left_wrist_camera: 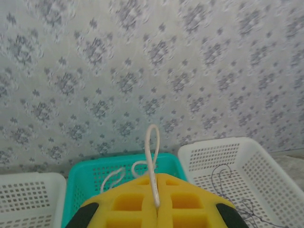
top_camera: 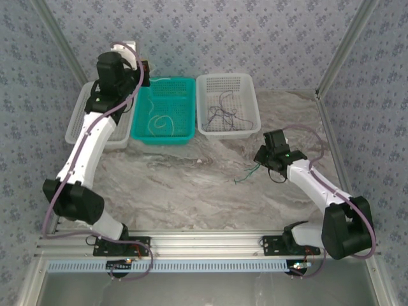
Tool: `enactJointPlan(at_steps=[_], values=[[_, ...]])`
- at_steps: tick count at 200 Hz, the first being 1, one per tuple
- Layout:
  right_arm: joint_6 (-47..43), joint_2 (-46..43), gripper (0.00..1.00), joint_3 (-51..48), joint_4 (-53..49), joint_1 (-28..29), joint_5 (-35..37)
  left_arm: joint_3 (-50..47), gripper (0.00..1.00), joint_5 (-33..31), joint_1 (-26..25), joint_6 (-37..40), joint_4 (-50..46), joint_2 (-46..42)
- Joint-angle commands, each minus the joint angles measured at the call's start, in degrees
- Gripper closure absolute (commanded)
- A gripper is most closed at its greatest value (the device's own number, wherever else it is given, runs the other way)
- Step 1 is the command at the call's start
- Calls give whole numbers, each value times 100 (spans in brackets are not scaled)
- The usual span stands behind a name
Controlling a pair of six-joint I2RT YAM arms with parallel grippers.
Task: Untangle the cables
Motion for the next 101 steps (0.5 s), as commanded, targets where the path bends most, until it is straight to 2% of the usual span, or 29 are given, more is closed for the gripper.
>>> enactJointPlan(at_steps=[1, 3, 8, 20, 34, 41, 58, 101], values=[[28, -202, 100, 145, -159, 60, -91, -166, 100, 351, 88, -302, 306, 282], [25, -212, 100, 141, -156, 61, -102, -178, 100, 358, 89, -326, 284, 314], [6, -230, 100, 150, -147, 65, -139, -204, 93, 383, 89, -388, 228, 378], [-72, -299, 100, 181, -126, 103, -249, -298, 65, 540, 86, -524, 147, 467], [-194, -389, 100, 235, -84, 181, -381, -449, 40, 708, 74, -664, 118, 364], [-271, -433, 100, 283, -53, 231, -449, -537, 33, 774, 71, -690, 130, 245], [-505, -521, 100, 394, 43, 359, -678, -747, 21, 825, 54, -730, 76, -182], [-1282, -653, 100, 534, 852, 576, -2074, -1469, 17, 1608, -114, -939, -116, -1574]])
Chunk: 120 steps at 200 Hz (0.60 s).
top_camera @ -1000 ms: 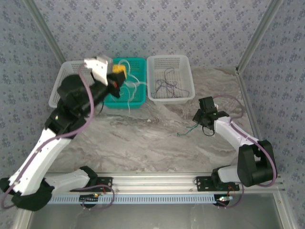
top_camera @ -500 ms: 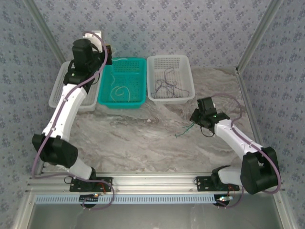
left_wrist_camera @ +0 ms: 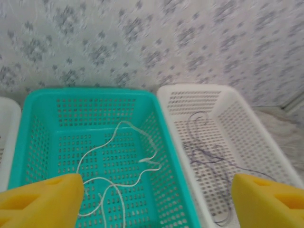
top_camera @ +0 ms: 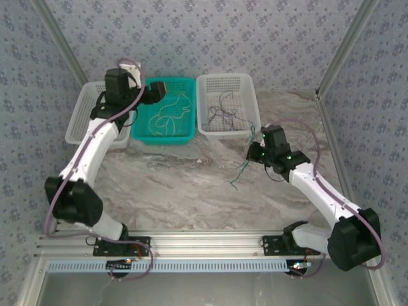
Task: Untangle the cables
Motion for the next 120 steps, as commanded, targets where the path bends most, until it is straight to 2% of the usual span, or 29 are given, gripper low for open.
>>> enactJointPlan(at_steps=[1, 36, 51, 76, 98, 120], values=[[-598, -128, 100, 221, 598, 140, -977, -300, 17, 717, -179, -265, 131, -1070], [-1075, -48, 100, 385, 963, 509, -1416, -1181, 17, 1623, -456, -1411, 502, -1619], [-1023, 50, 100, 427, 1135, 585, -1612, -1421, 17, 1842, -682, -1865, 697, -1559], [-861, 296, 100, 652, 1312, 744, -1964, -1831, 17, 2398, -1209, -2541, 1601, -1255], [-788, 439, 100, 876, 1273, 908, -1866, -1905, 17, 2382, -1698, -2591, 1819, -866], [-578, 487, 100, 975, 1409, 965, -1901, -2034, 18, 2210, -1896, -2792, 2103, -532]])
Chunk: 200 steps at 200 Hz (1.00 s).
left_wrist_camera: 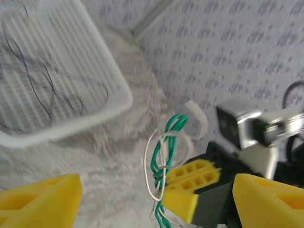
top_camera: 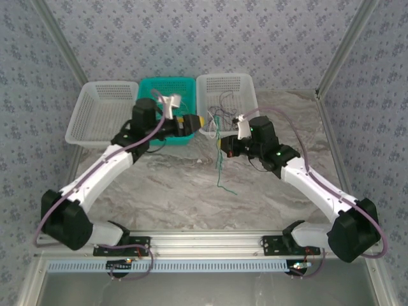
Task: Untangle the cables
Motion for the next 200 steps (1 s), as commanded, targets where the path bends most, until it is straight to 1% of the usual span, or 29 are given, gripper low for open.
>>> enactJointPlan(at_steps=[1, 13, 21, 38, 48, 59, 67, 80, 87, 94, 102, 107, 116, 124, 133, 145, 163, 179, 200], values=[[205, 33, 100, 274, 271, 77, -200, -63, 19, 134, -176, -449, 812, 135], [303, 39, 100, 286, 368, 113, -210, -226, 24, 79, -195, -744, 1237, 247], [347, 39, 100, 294, 414, 149, -197, -313, 30, 57, -205, -873, 1493, 306], [426, 45, 100, 295, 536, 236, -155, -320, 55, -36, -244, -940, 1624, 408], [469, 65, 100, 286, 599, 297, -119, -326, 66, -67, -274, -962, 1720, 433], [489, 91, 100, 301, 636, 366, -67, -317, 72, -38, -293, -998, 1829, 468], [475, 122, 100, 312, 616, 400, -8, -281, 82, -15, -294, -1011, 1827, 486], [462, 148, 100, 302, 594, 435, 79, -279, 100, -30, -295, -992, 1819, 451], [440, 157, 100, 307, 510, 444, 212, -280, 100, -84, -297, -950, 1753, 400], [417, 160, 100, 319, 324, 452, 496, -270, 100, -172, -290, -865, 1639, 299], [405, 162, 94, 337, -13, 455, 974, -237, 100, -314, -271, -728, 1428, 145], [425, 171, 93, 338, -235, 448, 1459, -187, 100, -398, -250, -616, 1259, 22], [531, 196, 96, 295, -793, 450, 2278, -55, 100, -566, -188, -412, 908, -198], [731, 217, 96, 145, -1117, 438, 2955, 94, 100, -680, -135, -266, 583, -379], [920, 252, 100, -88, -1345, 409, 3407, 291, 100, -737, -61, -153, 280, -557], [1035, 316, 100, -557, -1378, 333, 3607, 550, 100, -744, 25, -55, -32, -743], [1302, 457, 99, -1188, -1199, 253, 3502, 855, 100, -797, 75, 116, -392, -954], [1484, 552, 99, -1551, -1113, 319, 3461, 1080, 100, -779, 80, 244, -657, -1032], [1671, 541, 100, -1785, -1062, 371, 3439, 1161, 100, -817, 80, 357, -801, -1087]])
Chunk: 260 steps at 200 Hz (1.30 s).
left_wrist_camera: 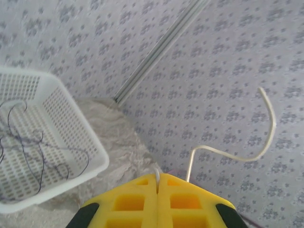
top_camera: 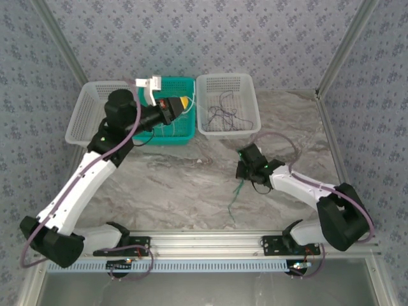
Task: Untangle the cables
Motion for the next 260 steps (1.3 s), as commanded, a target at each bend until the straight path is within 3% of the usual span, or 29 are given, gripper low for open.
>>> enactJointPlan(at_steps=[1, 26, 57, 91, 120, 164, 225, 260], values=[[445, -56, 100, -191, -158, 65, 317, 151, 100, -132, -5, 354, -447, -60], [357, -229, 100, -180, -100, 84, 299, 226, 100, -502, 81, 737, -597, -87], [295, -290, 100, -9, -434, 77, 523, 965, 100, -545, 605, 1204, -740, -44], [463, -187, 99, -194, -433, -20, 513, 2436, 100, -436, 1587, 1249, -966, 215], [636, -40, 99, -279, -387, -63, 601, 3819, 100, -299, 2012, 1194, -1372, 896], [850, 124, 100, -465, -130, -197, 417, 5013, 100, -99, 2067, 1170, -1657, 1701], [541, 123, 100, -232, -147, -195, 211, 5602, 100, -758, 2111, 2352, -2223, 2336], [553, 80, 100, -245, -159, -191, 228, 5903, 100, -860, 2233, 2446, -2557, 2805]])
